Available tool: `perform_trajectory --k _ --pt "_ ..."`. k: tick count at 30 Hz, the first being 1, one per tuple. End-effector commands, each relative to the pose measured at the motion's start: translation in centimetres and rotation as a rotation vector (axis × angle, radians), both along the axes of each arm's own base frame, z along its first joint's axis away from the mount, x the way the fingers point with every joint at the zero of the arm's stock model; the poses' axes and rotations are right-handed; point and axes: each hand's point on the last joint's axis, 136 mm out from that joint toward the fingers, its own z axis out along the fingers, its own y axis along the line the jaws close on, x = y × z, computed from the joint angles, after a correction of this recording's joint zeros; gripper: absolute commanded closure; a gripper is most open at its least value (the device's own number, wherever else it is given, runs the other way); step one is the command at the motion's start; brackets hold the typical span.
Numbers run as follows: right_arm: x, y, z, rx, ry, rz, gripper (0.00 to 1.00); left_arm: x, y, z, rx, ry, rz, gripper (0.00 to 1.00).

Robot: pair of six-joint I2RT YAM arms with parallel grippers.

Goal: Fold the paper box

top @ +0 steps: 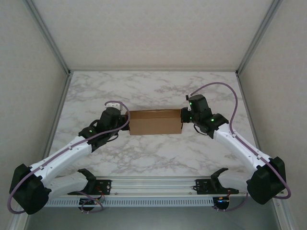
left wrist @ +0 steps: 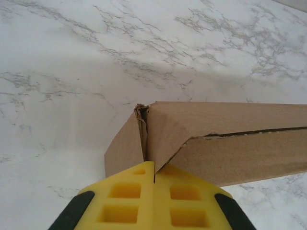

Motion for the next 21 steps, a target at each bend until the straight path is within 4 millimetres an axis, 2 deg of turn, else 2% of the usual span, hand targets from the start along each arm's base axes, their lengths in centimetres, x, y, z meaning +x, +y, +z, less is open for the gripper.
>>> perform_trajectory --k 1,3,5,7,11,15,17,21 --pt "-1.4 -1.0 -1.1 -0.024 0.057 -0.012 0.8 -1.2 2.0 -3.3 0.101 0.103 0.053 0.98" --pt "-1.6 -0.7 0.2 -0.01 0.034 0.013 0.72 -1.2 2.0 -3.3 0.11 0.108 0.049 0.98" --pt "-1.8 -0.7 1.9 0.002 0.001 0.032 0.56 -1.2 2.1 -3.3 0.124 0.111 0.047 0.99" --pt "-2.2 -0.6 3.2 0.02 -0.026 0.054 0.43 -1.1 2.1 -3.4 0.13 0.113 0.045 0.99" --pt "-3.1 0.3 5.4 0.066 -0.064 0.137 0.28 -1.0 2.0 -3.2 0.135 0.109 0.041 0.99" --pt "-2.7 0.5 7.0 0.134 -0.073 0.119 0.27 -0.9 1.9 -3.1 0.151 0.109 0.03 0.99" --pt "-1.8 0.2 7.5 0.182 -0.036 0.055 0.3 -0.8 1.9 -3.0 0.163 0.108 0.023 0.99" --pt "0.2 -0.2 7.2 0.221 0.077 -0.08 0.41 -0.6 1.8 -2.8 0.182 0.101 0.011 0.99"
